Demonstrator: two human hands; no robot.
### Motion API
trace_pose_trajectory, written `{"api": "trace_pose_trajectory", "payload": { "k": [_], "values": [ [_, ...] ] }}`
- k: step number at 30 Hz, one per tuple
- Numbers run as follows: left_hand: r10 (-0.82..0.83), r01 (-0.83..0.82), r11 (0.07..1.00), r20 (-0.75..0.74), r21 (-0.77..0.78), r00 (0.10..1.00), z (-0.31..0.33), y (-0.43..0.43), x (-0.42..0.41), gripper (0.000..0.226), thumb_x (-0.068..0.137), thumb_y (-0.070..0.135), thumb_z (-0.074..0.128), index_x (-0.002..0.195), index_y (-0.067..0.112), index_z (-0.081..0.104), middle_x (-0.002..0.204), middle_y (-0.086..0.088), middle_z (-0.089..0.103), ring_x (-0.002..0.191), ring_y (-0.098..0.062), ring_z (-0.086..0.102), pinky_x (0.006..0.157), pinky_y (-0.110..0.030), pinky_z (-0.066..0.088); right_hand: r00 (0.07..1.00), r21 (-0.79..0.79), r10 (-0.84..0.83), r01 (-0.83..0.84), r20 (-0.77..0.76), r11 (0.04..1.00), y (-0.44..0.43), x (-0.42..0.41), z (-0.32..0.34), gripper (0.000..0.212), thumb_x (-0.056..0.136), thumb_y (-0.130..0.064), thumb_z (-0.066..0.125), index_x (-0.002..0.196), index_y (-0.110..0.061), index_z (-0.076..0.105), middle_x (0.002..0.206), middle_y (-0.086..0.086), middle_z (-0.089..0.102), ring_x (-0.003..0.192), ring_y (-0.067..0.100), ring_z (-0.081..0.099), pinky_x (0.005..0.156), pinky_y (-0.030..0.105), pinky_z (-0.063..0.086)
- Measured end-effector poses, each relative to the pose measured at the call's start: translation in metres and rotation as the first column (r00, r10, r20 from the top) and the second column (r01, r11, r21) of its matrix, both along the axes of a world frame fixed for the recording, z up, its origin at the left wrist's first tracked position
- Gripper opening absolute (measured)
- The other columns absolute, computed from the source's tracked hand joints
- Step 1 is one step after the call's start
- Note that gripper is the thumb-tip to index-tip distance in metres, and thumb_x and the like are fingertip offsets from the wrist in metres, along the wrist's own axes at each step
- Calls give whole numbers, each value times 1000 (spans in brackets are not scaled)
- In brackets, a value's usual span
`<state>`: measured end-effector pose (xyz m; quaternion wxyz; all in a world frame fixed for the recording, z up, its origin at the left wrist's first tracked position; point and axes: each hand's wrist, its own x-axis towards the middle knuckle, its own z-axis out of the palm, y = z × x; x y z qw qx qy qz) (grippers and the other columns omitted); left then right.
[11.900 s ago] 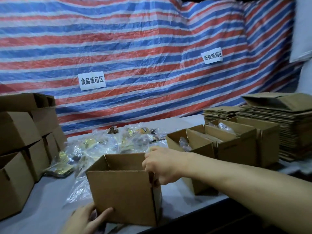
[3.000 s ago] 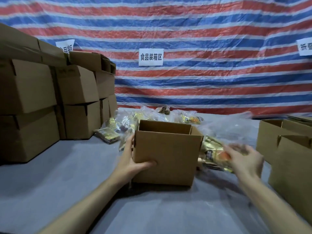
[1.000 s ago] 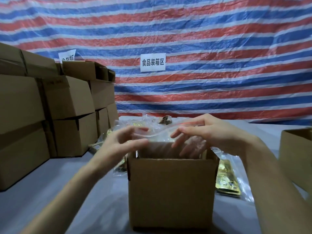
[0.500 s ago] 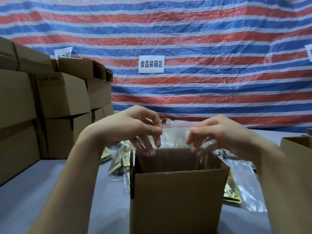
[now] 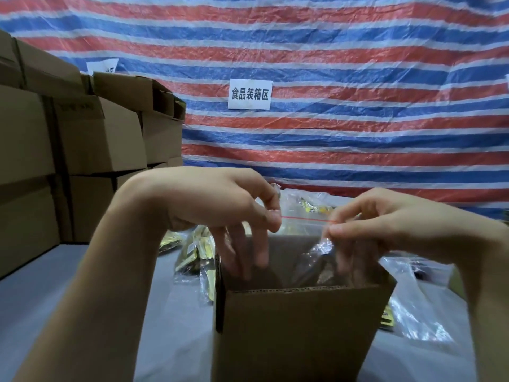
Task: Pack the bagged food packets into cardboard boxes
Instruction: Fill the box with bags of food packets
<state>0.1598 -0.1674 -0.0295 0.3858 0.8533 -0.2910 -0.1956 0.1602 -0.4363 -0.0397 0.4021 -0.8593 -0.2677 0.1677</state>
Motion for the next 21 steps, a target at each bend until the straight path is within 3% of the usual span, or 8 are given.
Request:
{"api": "trace_pose_trajectory", "payload": {
  "k": [5,9,12,15,18,21],
  "values": [
    [31,-29,996,-22,88,999,-6,-16,-3,6,102,17,59,99,12,60,81,-13,77,68,-27,76,53,-25,57,990,-232,-127,137,60,963,9,1,-8,19,94,-24,66,84,-12,78,74,6,75,61,12,69,56,17,51],
    [85,-180,908,254,378,964,-18,-38,0,5,94,19,71,89,20,72,74,1,74,58,-13,71,50,-22,56,960,-438,-199,268,197,858,27,9,-21,4,85,-23,79,81,-25,79,75,-9,75,65,4,69,59,17,51],
    [82,-280,811,374,514,924,-32,-52,6,10,89,18,70,82,24,66,84,3,72,80,-15,72,75,-32,62,926,-455,-258,363,277,813,39,13,-28,15,78,-23,86,87,-29,76,82,-9,75,75,7,71,66,23,59],
    [97,-301,765,361,569,927,-46,-55,9,20,90,15,63,74,25,54,83,1,64,81,-19,65,72,-33,57,896,-376,-278,404,348,834,42,13,-27,27,77,-24,87,90,-39,68,85,-13,70,79,5,67,65,20,55],
    [115,-326,755,374,570,920,-55,-48,9,18,89,21,59,75,26,49,87,3,58,81,-16,57,68,-31,47,877,-380,-199,381,437,843,45,7,-24,2,87,-41,75,88,-38,75,82,-17,72,77,-1,67,66,16,50],
    [85,-283,724,326,629,942,-45,-46,13,18,94,23,56,79,29,47,90,4,56,82,-13,56,71,-31,48,921,-488,-205,354,332,798,51,4,-27,41,93,-63,55,84,-31,78,72,-18,72,74,-2,68,74,21,53]
  ]
}}
